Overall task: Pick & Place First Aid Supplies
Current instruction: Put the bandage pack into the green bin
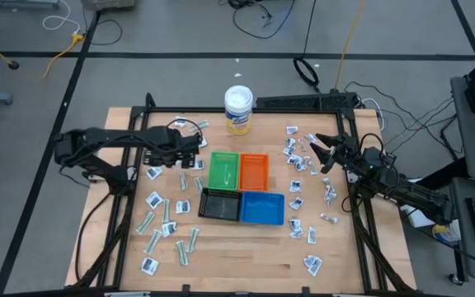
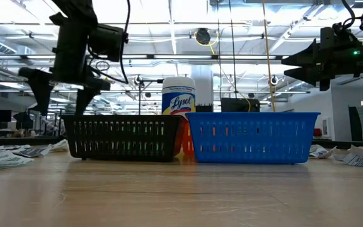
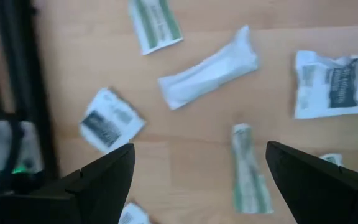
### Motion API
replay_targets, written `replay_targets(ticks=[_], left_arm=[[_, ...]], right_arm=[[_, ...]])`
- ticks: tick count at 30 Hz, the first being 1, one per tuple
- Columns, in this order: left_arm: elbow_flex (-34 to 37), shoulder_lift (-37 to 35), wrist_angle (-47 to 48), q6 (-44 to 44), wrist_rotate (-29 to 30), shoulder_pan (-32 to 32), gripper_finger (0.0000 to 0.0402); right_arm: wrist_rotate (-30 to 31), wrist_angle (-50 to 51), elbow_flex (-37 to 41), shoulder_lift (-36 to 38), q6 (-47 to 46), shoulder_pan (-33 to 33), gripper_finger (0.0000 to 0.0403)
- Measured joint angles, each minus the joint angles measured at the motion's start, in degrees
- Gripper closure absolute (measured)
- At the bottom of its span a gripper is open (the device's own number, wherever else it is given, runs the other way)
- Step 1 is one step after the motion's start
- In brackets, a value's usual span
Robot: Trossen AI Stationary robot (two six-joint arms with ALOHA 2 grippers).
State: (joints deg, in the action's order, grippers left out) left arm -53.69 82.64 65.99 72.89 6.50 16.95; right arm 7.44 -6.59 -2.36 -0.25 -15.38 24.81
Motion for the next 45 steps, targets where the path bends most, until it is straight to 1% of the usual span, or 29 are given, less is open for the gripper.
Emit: replay_targets(ticks=[6, 11, 16, 20, 26, 36, 38, 40, 45], left_arm=[[0.44, 2.52, -4.87, 0.20, -0.43, 0.00, 0.0037], [3.61, 2.83, -9.56, 1.92, -1.89, -0.52, 0.0037], [6.51, 2.92, -13.67, 3.51, -2.13, -1.01, 0.0037], [8.74, 3.74, -18.24, 5.09, -3.84, -1.57, 0.0037], [9.55, 5.25, -18.80, 6.21, -4.13, -2.51, 0.0037], [9.65, 5.17, -19.57, 6.14, -4.00, -2.47, 0.0038], [10.16, 5.17, -19.69, 6.16, -4.07, -2.47, 0.0046], [10.78, 5.11, -19.99, 6.52, -4.81, -2.47, 0.0066], [11.65, 4.95, -20.07, 6.97, -5.24, -2.47, 0.0148]], right_arm=[[0.02, -0.02, -0.01, 0.00, -0.01, 0.00, 0.0161], [0.00, 0.00, 0.01, 0.00, 0.00, -0.01, 0.0160], [0.00, -0.02, -0.01, 0.00, -0.02, 0.00, 0.0160], [0.00, -0.02, 0.00, 0.00, -0.02, 0.01, 0.0160], [0.00, -0.02, -0.01, 0.00, -0.02, 0.01, 0.0160], [0.00, 0.00, -0.01, 0.00, 0.00, 0.01, 0.0160], [0.01, -0.01, -0.01, 0.01, -0.01, 0.01, 0.0160], [0.00, -0.02, 0.00, 0.00, -0.02, 0.00, 0.0160], [0.00, -0.01, 0.00, 0.00, -0.01, 0.00, 0.0160]])
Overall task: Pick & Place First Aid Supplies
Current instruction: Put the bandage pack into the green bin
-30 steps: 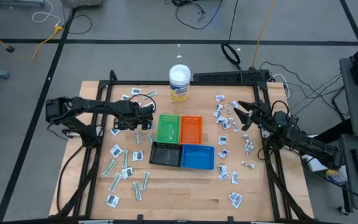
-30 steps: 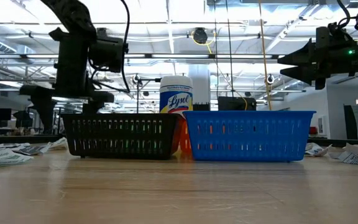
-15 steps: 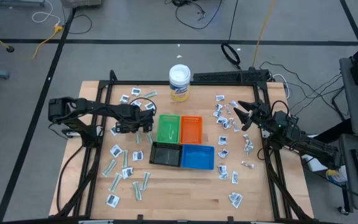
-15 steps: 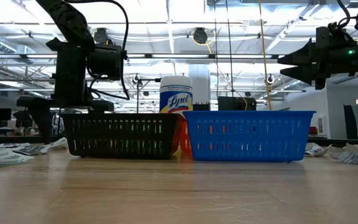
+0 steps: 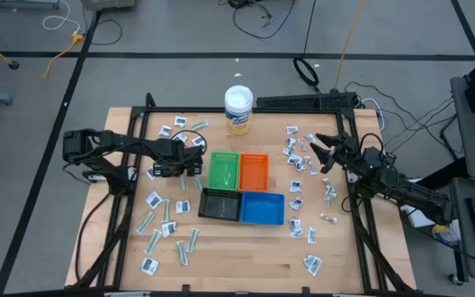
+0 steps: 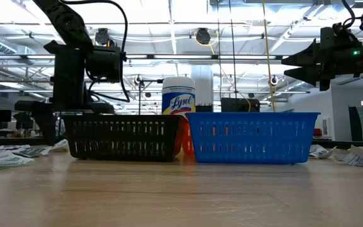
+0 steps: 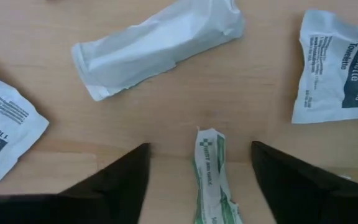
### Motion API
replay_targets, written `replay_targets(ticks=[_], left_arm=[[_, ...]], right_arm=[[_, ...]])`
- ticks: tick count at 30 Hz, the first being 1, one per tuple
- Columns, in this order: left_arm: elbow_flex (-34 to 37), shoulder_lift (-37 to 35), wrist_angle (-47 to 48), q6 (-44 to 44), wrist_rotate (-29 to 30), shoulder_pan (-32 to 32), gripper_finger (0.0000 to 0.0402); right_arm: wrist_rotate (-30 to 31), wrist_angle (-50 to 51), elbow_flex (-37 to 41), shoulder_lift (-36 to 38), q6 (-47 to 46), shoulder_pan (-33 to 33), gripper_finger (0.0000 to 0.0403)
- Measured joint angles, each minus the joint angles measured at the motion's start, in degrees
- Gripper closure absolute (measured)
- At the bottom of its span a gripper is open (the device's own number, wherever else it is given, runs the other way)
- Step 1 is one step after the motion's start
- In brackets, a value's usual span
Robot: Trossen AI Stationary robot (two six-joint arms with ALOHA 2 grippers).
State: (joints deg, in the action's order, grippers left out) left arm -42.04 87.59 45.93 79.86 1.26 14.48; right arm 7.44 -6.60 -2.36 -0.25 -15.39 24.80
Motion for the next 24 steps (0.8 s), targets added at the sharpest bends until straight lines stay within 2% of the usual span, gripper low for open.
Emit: replay_targets(ticks=[9, 15, 21, 24], left_arm=[[0.11, 0.05, 0.42, -3.09, -0.69, 0.00, 0.0297], [-0.19, -1.35, 1.59, -12.21, -3.43, 0.59, 0.0386], [-2.56, -4.09, 5.52, -22.33, -6.72, 1.39, 0.0398], [-4.34, -4.48, 9.94, -31.27, -8.36, 1.13, 0.0398]], right_arm=[[0.00, -0.01, 0.00, 0.00, 0.01, 0.01, 0.0160], [0.00, -0.01, -0.01, 0.01, 0.01, 0.01, 0.0161], [0.00, 0.01, -0.01, 0.00, 0.01, -0.01, 0.0161], [0.02, 0.00, -0.01, 0.00, 0.00, -0.01, 0.0161]])
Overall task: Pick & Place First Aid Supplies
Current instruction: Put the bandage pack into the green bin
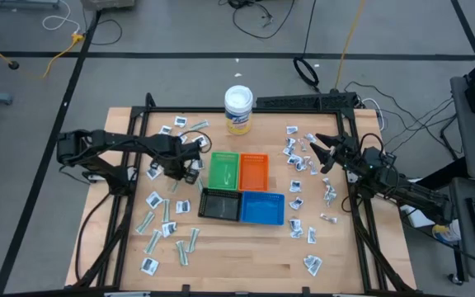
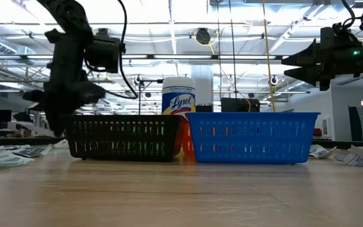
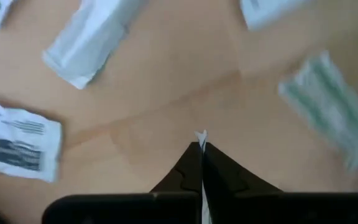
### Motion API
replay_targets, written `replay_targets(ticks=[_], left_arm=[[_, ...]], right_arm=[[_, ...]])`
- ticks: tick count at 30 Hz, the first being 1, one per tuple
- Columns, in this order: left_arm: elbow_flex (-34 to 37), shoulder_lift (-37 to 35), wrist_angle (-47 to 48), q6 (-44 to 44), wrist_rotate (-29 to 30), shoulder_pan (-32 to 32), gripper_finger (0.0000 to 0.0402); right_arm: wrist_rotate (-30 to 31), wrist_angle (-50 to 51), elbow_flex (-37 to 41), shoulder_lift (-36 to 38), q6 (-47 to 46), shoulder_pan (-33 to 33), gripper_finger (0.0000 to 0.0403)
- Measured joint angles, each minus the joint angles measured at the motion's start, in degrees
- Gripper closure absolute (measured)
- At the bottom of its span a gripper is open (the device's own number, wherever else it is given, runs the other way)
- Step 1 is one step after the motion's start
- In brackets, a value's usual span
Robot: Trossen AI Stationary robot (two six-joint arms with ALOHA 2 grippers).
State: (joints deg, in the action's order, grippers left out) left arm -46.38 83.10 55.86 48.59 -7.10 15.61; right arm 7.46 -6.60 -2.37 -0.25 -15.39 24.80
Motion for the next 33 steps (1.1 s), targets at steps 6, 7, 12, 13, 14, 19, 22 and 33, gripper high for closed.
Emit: replay_targets(ticks=[6, 7, 12, 13, 14, 19, 22, 33], left_arm=[[-4.29, -0.39, 7.50, -20.61, 1.70, -0.80, 0.0400], [-5.03, -0.45, 8.74, -23.94, 2.30, -0.78, 0.0400], [-8.61, -0.41, 11.87, -38.74, 2.59, -1.46, 0.0401], [-9.29, -0.36, 12.52, -40.89, 2.63, -1.72, 0.0401], [-10.05, -0.34, 13.05, -42.75, 2.65, -2.02, 0.0401], [-14.94, 0.87, 13.20, -48.53, 2.66, -3.14, 0.0401], [-18.67, 4.03, 13.17, -49.81, 3.34, -3.66, 0.0401], [-36.84, 19.24, 16.04, -51.69, 5.16, -3.75, 0.0401]], right_arm=[[0.00, 0.01, 0.00, 0.00, 0.01, 0.01, 0.0161], [-0.01, 0.01, 0.00, 0.00, 0.02, 0.01, 0.0161], [-0.01, 0.01, 0.00, 0.00, 0.00, 0.02, 0.0161], [-0.02, 0.01, 0.01, 0.00, 0.00, 0.00, 0.0161], [-0.01, 0.01, 0.02, 0.00, 0.01, 0.02, 0.0161], [-0.01, -0.01, 0.00, 0.00, -0.01, 0.01, 0.0161], [-0.02, -0.01, 0.02, 0.00, 0.02, 0.02, 0.0161], [-0.01, -0.01, 0.00, 0.00, 0.02, 0.02, 0.0160]])
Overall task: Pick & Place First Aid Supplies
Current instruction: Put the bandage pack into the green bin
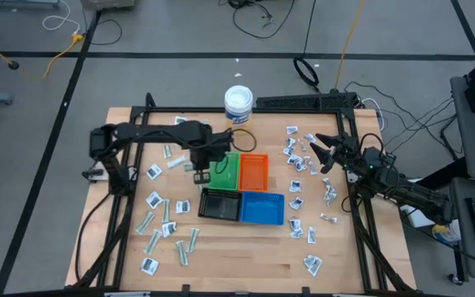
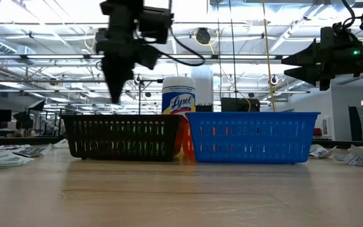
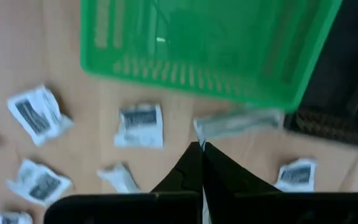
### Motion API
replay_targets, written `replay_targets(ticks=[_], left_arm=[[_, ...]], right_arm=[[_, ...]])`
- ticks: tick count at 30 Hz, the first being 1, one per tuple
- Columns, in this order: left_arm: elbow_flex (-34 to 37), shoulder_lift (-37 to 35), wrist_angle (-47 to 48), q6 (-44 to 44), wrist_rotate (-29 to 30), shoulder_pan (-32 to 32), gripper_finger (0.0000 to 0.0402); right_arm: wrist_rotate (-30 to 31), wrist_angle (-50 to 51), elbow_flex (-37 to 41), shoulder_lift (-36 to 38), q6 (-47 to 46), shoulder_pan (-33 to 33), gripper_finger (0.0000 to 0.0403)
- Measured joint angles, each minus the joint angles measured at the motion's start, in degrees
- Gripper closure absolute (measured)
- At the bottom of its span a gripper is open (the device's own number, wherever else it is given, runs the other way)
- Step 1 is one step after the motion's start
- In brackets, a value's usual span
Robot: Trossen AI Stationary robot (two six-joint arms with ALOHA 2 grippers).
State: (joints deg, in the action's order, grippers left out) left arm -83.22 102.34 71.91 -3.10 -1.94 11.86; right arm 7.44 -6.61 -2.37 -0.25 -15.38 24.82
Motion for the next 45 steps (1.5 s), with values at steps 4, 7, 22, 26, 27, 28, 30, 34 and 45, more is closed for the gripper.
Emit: replay_targets(ticks=[4, 7, 22, 26, 27, 28, 30, 34, 45], left_arm=[[-6.66, 4.78, 1.30, 2.68, -1.03, 0.09, 0.0402], [-10.74, 7.74, 1.94, 5.20, -1.63, 0.18, 0.0402], [-15.37, 17.11, -4.33, 20.92, -2.54, 1.33, 0.0402], [-15.37, 18.79, -6.15, 22.43, -2.52, 1.18, 0.0402], [-15.37, 19.23, -6.17, 22.78, -2.49, 1.18, 0.0402], [-15.37, 19.60, -6.17, 22.91, -2.50, 1.18, 0.0402], [-15.35, 20.18, -6.13, 23.26, -2.48, 1.18, 0.0402], [-15.35, 20.09, -6.24, 25.36, -2.50, 1.32, 0.0394], [-15.35, 19.87, -6.22, 30.26, -3.07, 2.38, 0.0239]], right_arm=[[0.02, 0.02, 0.00, 0.01, -0.01, 0.00, 0.0160], [0.00, 0.02, 0.00, 0.00, -0.02, 0.00, 0.0160], [0.02, 0.00, 0.00, 0.01, -0.01, -0.02, 0.0160], [0.02, 0.02, 0.00, 0.00, 0.00, -0.02, 0.0160], [0.02, 0.02, 0.00, 0.00, 0.00, -0.02, 0.0160], [0.02, 0.00, 0.02, 0.01, -0.01, 0.00, 0.0160], [0.02, 0.02, 0.02, 0.01, 0.00, -0.02, 0.0160], [0.01, 0.01, 0.01, 0.00, -0.01, -0.01, 0.0160], [0.01, 0.00, 0.00, 0.01, -0.01, -0.01, 0.0160]])
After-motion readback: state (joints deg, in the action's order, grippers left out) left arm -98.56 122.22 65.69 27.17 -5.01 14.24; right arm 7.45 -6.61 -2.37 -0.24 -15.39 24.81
